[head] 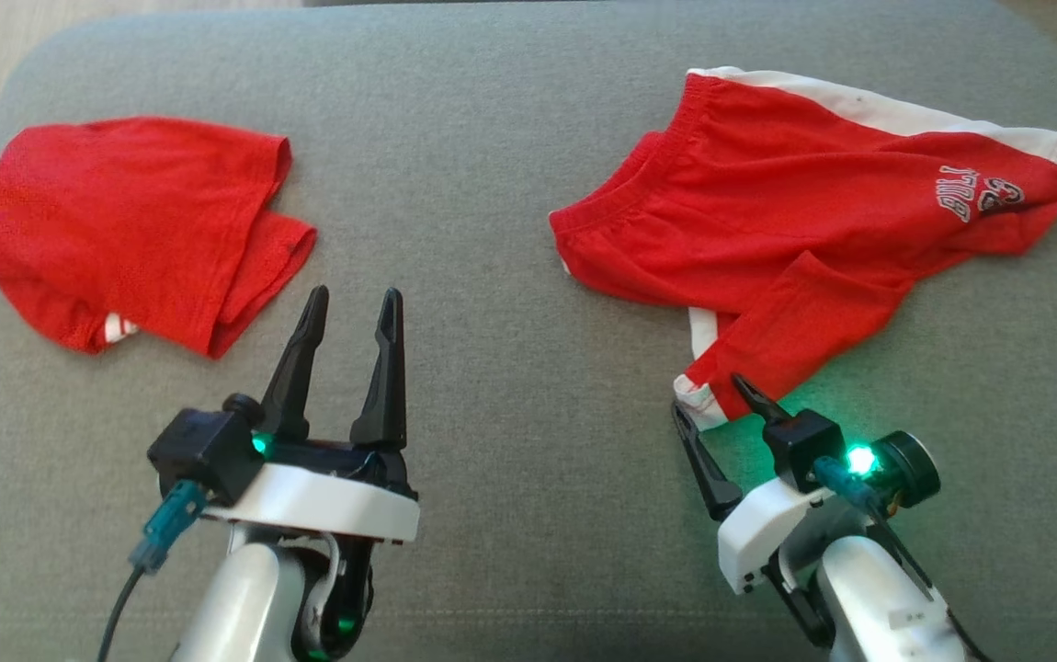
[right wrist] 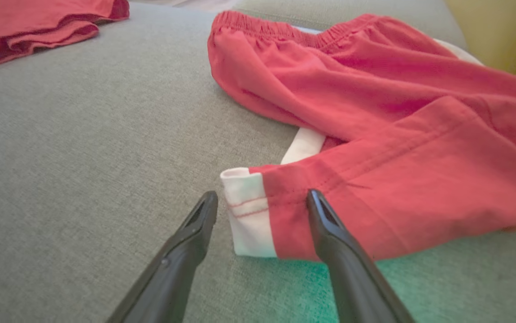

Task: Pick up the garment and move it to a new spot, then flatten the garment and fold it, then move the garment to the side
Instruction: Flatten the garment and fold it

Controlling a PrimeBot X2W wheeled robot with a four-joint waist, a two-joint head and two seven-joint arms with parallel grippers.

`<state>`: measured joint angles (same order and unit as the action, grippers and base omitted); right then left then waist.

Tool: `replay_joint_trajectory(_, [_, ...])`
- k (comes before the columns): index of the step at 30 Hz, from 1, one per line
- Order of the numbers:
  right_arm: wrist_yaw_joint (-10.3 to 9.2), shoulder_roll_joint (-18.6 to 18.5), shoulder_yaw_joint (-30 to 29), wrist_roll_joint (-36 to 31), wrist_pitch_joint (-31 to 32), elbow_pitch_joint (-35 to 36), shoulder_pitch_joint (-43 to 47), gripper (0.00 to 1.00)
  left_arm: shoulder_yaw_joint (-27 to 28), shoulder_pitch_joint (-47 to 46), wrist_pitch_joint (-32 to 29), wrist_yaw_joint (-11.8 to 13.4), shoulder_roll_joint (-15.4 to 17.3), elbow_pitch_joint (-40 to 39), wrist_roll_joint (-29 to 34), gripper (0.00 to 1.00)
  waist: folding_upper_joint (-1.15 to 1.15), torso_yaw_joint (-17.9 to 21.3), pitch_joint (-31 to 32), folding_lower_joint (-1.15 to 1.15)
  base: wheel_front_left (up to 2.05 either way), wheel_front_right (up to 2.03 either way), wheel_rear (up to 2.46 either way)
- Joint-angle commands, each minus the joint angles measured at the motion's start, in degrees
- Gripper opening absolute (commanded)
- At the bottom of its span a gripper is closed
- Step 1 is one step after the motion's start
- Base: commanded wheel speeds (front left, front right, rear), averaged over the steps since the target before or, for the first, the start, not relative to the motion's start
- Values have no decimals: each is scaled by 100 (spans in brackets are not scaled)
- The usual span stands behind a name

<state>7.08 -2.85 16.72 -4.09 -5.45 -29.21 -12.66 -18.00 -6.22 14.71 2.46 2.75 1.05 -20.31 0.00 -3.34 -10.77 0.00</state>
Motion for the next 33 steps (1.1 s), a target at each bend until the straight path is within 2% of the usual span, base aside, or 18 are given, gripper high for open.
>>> replay_joint_trajectory(1, [41,-3,94,-19,-5,111,-195,100,135,-230,29,-10,13,-180,-12,100,0,-34,-36,0,0,0,0])
replay_joint_trajectory(3, [41,-3,90,21,53,-31,-238,100,140,-249,29,-10,13,-178,-11,100,0,-60,-46,0,0,0,0])
replay_joint_trajectory(4, [41,-3,106,82,67,-96,-259,60,143,-250,29,-11,13,-173,-9,100,0,-66,-43,0,0,0,0])
replay_joint_trajectory(5, [41,-3,118,127,68,-146,-286,11,149,-249,29,-11,13,-168,-7,100,0,-66,-41,0,0,0,0])
replay_joint_trajectory(6, [41,-3,140,144,60,-186,-314,0,157,-249,29,-10,13,-165,-3,100,0,-61,-41,0,0,0,0])
replay_joint_trajectory(10, [41,-3,212,301,-134,-155,-409,0,211,-249,29,8,13,-174,29,100,0,16,-22,0,0,0,0])
replay_joint_trajectory(14, [41,-3,207,612,-468,240,-435,0,246,-193,29,1,13,-181,62,100,0,201,55,0,0,0,0])
replay_joint_trajectory(19, [41,-3,-459,840,-471,968,-129,0,312,-100,29,-6,13,-189,83,100,0,575,168,0,0,0,0])
replay_joint_trajectory(25, [41,-3,-1525,1052,-28,1791,482,0,288,-113,29,-52,13,-186,115,100,0,1000,193,0,0,0,0])
replay_joint_trajectory(29, [41,-3,-2123,1181,277,1907,771,0,229,-163,29,-55,13,-183,120,100,0,1149,176,0,0,0,0])
replay_joint_trajectory(33, [41,-3,-2292,1227,452,1678,881,0,190,-174,29,-66,13,-152,144,100,0,1207,159,0,0,0,0])
